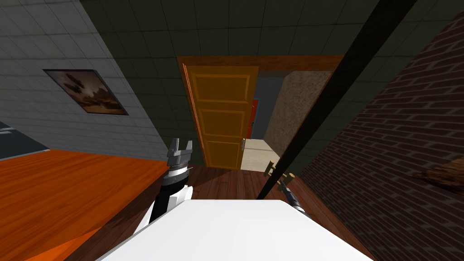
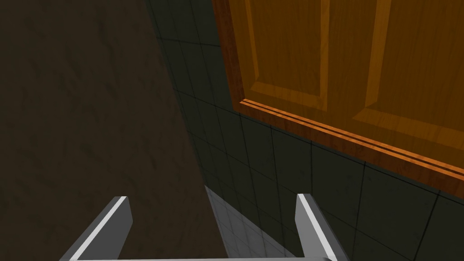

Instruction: Pull the door open

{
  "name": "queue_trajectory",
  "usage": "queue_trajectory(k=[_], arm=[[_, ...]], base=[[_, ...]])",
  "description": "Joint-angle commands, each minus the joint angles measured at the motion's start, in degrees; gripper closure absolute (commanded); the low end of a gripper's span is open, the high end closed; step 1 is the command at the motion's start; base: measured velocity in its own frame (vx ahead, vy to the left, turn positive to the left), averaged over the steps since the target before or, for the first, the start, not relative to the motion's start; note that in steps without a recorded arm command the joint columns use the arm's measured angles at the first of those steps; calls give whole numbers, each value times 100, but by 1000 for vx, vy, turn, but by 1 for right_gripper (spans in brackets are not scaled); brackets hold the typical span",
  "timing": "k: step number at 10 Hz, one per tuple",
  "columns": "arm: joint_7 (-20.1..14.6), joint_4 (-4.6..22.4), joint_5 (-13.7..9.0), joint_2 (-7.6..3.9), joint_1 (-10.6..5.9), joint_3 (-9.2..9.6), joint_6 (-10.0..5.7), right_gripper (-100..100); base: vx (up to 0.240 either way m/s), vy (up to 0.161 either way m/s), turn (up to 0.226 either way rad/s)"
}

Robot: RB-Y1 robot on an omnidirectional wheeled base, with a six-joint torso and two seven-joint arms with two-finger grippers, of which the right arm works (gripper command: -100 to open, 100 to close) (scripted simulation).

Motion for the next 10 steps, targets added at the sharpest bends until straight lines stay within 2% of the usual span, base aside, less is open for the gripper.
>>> queue_trajectory(k=[1,2,3,5,10], arm=[[-169,-121,-123,-82,-78,-122,-24,100],[-169,-121,-123,-82,-78,-122,-24,100],[-169,83,-123,-82,-78,-122,-24,100],[-169,-121,-123,-82,-78,-122,-24,100],[-282,-117,-156,-84,-80,-117,-23,100]], base=[[-11,-7,27],[-11,-7,24],[14,-9,21],[-3,-2,-9],[-6,-3,11]])
